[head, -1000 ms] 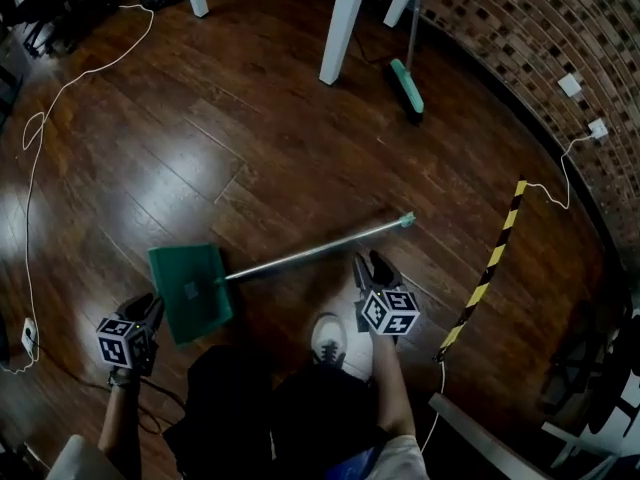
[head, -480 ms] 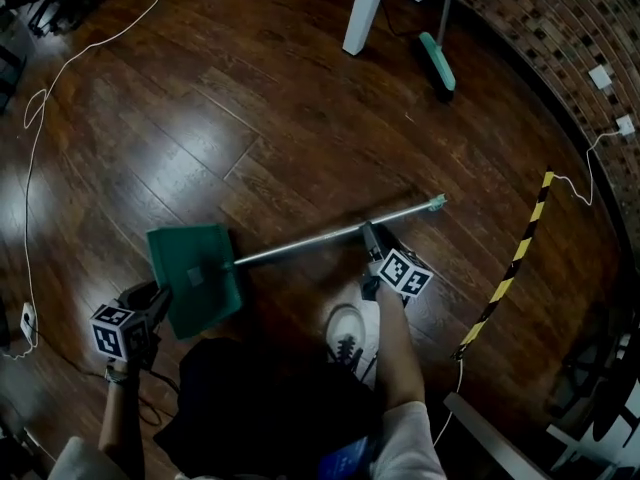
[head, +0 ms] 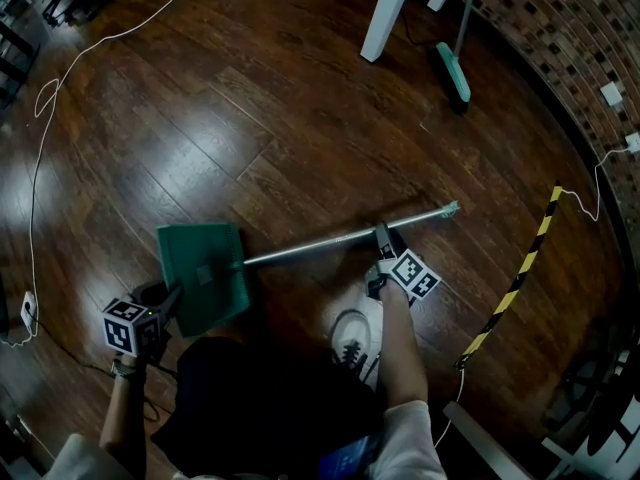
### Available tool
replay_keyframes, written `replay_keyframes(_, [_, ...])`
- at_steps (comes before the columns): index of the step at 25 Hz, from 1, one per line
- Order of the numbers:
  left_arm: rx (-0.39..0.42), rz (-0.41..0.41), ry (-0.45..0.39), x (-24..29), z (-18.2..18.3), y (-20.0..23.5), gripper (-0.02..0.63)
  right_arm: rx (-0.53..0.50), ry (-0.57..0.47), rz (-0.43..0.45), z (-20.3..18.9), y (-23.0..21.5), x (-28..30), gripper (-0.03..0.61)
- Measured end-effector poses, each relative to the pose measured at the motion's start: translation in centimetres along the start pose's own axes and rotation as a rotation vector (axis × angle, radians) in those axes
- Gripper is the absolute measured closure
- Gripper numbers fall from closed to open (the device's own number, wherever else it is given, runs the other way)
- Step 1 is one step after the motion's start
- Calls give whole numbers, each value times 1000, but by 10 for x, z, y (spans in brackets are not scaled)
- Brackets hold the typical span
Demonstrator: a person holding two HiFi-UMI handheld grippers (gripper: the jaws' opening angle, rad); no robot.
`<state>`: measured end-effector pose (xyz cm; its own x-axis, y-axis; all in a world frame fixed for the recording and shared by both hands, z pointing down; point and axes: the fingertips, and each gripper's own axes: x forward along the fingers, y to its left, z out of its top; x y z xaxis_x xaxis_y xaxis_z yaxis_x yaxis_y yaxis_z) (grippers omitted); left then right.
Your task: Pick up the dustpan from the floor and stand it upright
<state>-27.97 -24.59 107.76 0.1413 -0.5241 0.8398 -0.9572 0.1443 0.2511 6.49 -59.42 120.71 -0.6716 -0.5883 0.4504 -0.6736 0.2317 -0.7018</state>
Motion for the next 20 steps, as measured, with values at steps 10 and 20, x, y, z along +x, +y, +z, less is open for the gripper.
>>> replay_keyframes(10, [-34,-90,-27,27,3,-3,532,-176,-236,9,97,53,-72,446])
replay_keyframes(20, [129,-65,-150,85,15,6,477,-291,-456,82,168,144,-139,491])
